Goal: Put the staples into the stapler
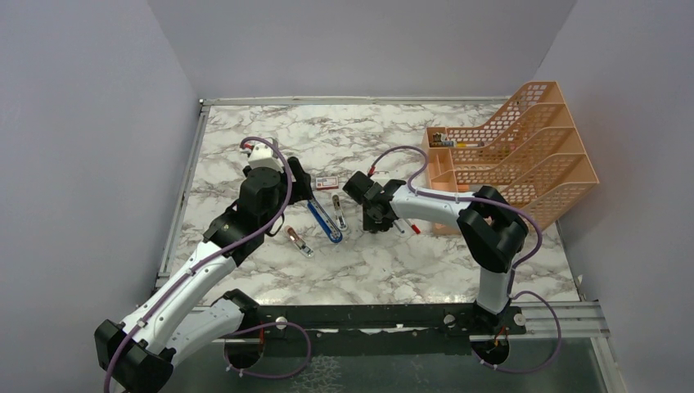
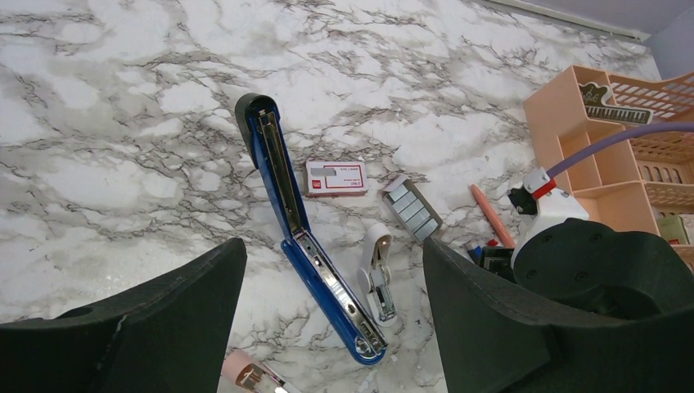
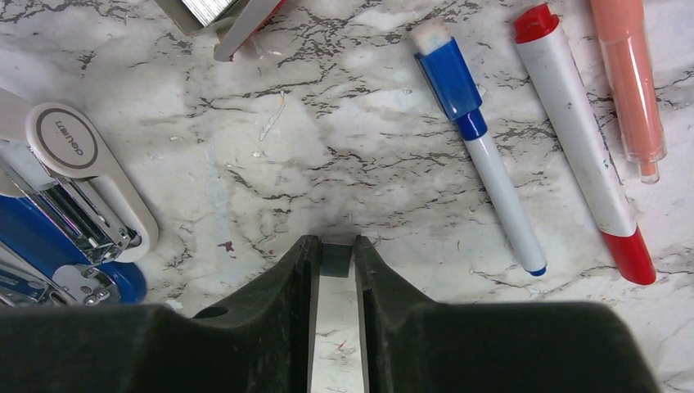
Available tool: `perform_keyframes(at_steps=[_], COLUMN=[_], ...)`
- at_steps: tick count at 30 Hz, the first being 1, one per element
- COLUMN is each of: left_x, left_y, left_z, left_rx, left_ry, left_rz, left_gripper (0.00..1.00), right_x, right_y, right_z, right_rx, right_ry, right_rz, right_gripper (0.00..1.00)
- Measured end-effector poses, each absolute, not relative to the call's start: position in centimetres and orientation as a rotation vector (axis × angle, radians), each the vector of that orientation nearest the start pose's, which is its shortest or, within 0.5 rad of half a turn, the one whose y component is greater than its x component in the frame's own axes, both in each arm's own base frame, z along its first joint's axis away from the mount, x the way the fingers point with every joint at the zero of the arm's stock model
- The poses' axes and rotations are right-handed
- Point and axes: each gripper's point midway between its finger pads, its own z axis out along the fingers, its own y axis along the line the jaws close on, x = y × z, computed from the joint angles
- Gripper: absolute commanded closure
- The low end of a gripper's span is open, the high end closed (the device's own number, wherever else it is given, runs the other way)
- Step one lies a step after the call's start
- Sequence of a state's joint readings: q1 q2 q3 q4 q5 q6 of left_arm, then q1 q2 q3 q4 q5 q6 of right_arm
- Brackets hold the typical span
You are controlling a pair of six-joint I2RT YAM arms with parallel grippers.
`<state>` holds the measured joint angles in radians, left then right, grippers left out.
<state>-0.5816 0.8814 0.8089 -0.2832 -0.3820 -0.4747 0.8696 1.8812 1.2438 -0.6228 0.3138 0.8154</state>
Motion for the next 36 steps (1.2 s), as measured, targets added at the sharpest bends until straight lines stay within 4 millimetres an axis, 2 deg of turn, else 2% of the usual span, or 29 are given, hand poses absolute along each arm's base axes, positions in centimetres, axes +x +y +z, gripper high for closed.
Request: perform_keyframes(at_steps=[5,10,13,20,30,36], left_x=[29.07,29.06,29.01,28.96,28.94,28.94], left_y=[-13.4,-13.38,-13.35,-13.31,-13.27,-13.26], left_z=[23.97,23.98,23.88,23.65,23.47,23.46], left_rx=[-0.154,-0.154,-0.154,-0.154,-0.154,-0.154], left_ry=[1.909,1.908,1.909,1.914,1.917,1.917], left_rz=[-0.348,-0.348,-0.348,-0.345,-0.341,-0.34], left_gripper=[0.2,0.2,0.2,0.2,0.2,0.2], right_x=[26.63,26.65,26.68,27.21,27.13,27.21], right_y=[27.58,27.57,27.55,27.91,28.0,27.97], right_z=[2.03,2.05,2.11,2.65,2.45,2.42], right_rx=[-0.024,-0.096,-0.134,-0.164,-0.157,-0.135], right_ry=[2.704,2.703,2.703,2.689,2.702,2.709], right_rz=[0.03,0.027,0.026,0.041,0.052,0.062], right_gripper=[0.75,0.63,0.61,0.66,0.65,0.71])
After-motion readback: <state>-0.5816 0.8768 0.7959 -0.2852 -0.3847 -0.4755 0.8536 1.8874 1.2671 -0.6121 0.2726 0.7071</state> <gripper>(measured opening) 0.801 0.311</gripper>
